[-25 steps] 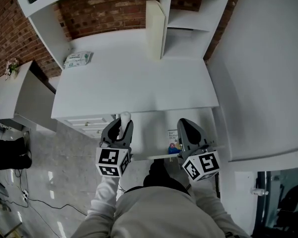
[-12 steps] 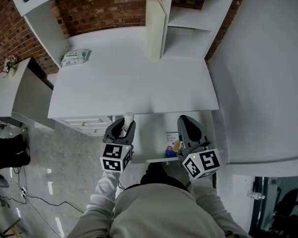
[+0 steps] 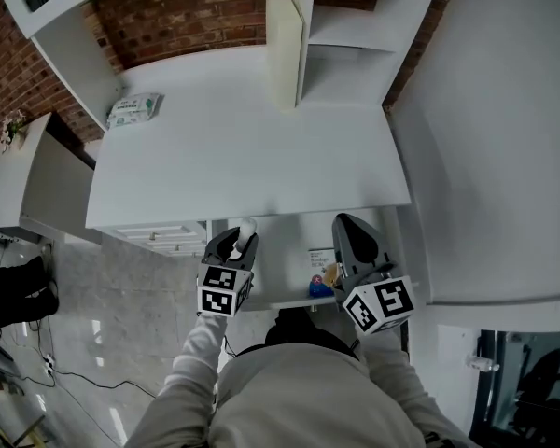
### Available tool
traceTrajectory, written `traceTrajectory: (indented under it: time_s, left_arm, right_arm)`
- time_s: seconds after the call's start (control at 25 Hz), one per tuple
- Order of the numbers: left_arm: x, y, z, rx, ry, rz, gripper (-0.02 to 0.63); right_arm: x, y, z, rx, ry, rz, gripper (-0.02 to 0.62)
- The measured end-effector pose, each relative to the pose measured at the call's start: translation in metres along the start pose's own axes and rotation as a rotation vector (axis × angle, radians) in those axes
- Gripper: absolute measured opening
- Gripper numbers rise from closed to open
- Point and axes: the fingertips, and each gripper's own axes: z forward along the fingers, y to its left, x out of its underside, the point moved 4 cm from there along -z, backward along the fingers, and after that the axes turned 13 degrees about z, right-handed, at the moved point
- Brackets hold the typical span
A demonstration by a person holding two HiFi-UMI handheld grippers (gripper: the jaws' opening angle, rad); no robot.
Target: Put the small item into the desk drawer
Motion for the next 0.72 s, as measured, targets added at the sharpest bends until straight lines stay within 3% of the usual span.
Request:
traceTrajectory:
  time_s: [0.28,0.72]
  left_arm:
    - [0.02,-0.012,0.026,0.086,0.075,0.043,0.137]
    - [0.066,-0.027,0.06,0.198,0.23,0.042,0.137]
  right_arm:
    - [-0.001,-0.008,0.004,0.023,0.001,0.014,0.028]
    - [0.0,-0.007,0.015,0.026,0.012,0.01,0.028]
